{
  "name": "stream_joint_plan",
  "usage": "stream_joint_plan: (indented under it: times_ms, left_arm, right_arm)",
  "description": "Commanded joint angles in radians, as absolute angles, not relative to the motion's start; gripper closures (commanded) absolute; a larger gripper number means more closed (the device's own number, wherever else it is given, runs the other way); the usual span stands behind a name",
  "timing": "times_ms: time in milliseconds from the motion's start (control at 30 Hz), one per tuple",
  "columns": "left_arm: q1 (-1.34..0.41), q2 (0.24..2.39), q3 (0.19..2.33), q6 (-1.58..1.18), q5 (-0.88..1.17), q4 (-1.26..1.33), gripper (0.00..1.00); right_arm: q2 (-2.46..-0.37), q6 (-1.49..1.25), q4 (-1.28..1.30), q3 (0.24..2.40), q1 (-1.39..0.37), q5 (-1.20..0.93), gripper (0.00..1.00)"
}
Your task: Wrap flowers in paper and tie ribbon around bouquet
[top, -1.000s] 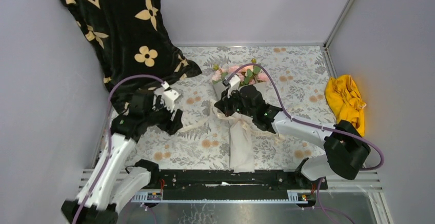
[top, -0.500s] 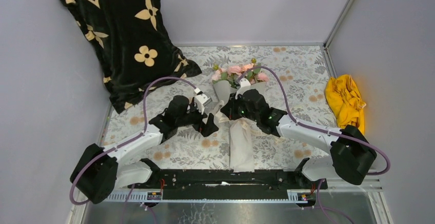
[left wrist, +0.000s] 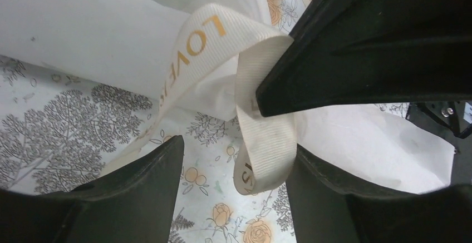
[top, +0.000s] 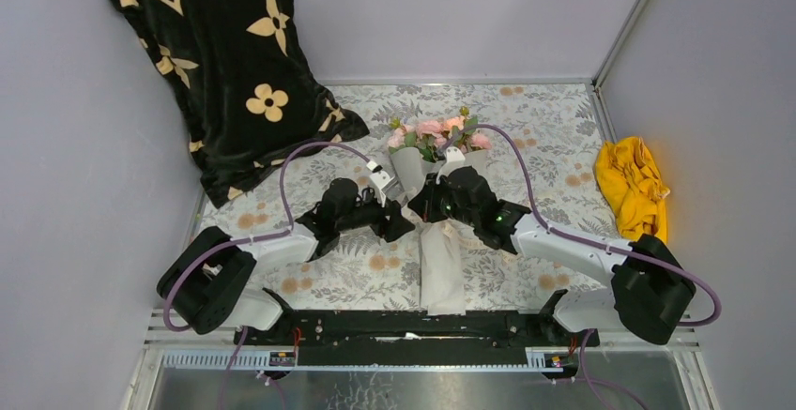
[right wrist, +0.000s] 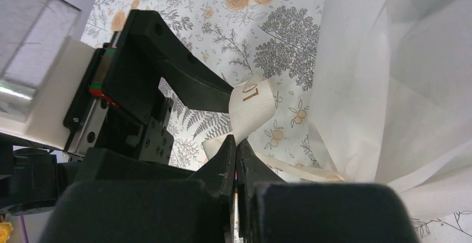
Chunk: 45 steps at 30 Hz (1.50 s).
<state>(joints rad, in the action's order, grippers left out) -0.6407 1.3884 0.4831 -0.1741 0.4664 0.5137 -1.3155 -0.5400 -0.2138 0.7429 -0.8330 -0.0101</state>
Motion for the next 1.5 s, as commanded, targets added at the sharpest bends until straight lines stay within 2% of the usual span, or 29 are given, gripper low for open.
stream_joint_plan:
  times_ms: [0, 133, 300, 400, 433, 467, 500, 567, 633, 667, 733, 867, 1033, 1200, 1467]
  left_arm:
    - [-0.637, 1.403, 0.502, -0.083, 0.459, 0.641, 0.32]
    - [-0.636, 1.432, 0.507, -0.100, 0.503, 0.697, 0.46]
    - [-0.640, 1.481, 0.522, -0.210, 0.498, 0.704, 0.71]
    - [-0.647, 1.475, 0.523, -0.212, 0.500, 0.709, 0.95]
    - [-0.649, 1.470, 0.524, -0.210, 0.502, 0.707, 1.00]
    - [-0.653, 1.464, 0.523, -0.207, 0.504, 0.704, 1.00]
    - [-0.660, 1.459, 0.523, -0.202, 0.497, 0.699, 1.00]
    - [-0.677, 1.447, 0.513, -0.202, 0.476, 0.693, 1.00]
    - [-0.695, 1.434, 0.493, -0.180, 0.477, 0.704, 1.00]
    - [-0.703, 1.427, 0.481, -0.158, 0.478, 0.716, 1.00]
    - [-0.721, 1.414, 0.458, -0.103, 0.467, 0.748, 1.00]
    - [-0.737, 1.410, 0.444, -0.078, 0.449, 0.782, 1.00]
    - [-0.754, 1.398, 0.423, -0.079, 0.454, 0.784, 1.00]
    - [-0.777, 1.395, 0.421, -0.039, 0.455, 0.779, 1.00]
    - [-0.796, 1.384, 0.402, 0.230, 0.538, 0.797, 1.00]
  right_arm:
    - [-1.270, -0.529, -0.186, 0.787, -0.831, 0.003, 1.00]
    - [-1.263, -0.523, -0.181, 0.796, -0.831, 0.003, 1.00]
    - [-1.265, -0.522, -0.185, 0.806, -0.831, -0.029, 1.00]
    - [-1.262, -0.522, -0.172, 0.801, -0.831, -0.032, 1.00]
    - [-1.257, -0.514, -0.153, 0.803, -0.831, -0.024, 1.00]
    - [-1.251, -0.501, -0.109, 0.814, -0.832, 0.005, 0.99]
    - [-1.241, -0.483, -0.033, 0.838, -0.831, 0.064, 0.90]
    - [-1.216, -0.462, 0.181, 0.903, -0.831, 0.242, 0.65]
    - [-1.191, -0.489, 0.401, 0.963, -0.830, 0.462, 0.46]
    - [-1.179, -0.521, 0.507, 0.982, -0.828, 0.563, 0.39]
    - [-1.159, -0.592, 0.665, 0.985, -0.814, 0.668, 0.31]
    - [-1.133, -0.642, 0.783, 0.921, -0.666, 0.577, 0.28]
    - [-1.126, -0.607, 0.685, 0.820, -0.504, 0.434, 0.27]
    - [-1.240, -0.509, 0.569, 0.815, -0.331, 0.363, 0.26]
    - [-1.492, -0.426, 0.421, 0.842, -0.216, 0.254, 0.23]
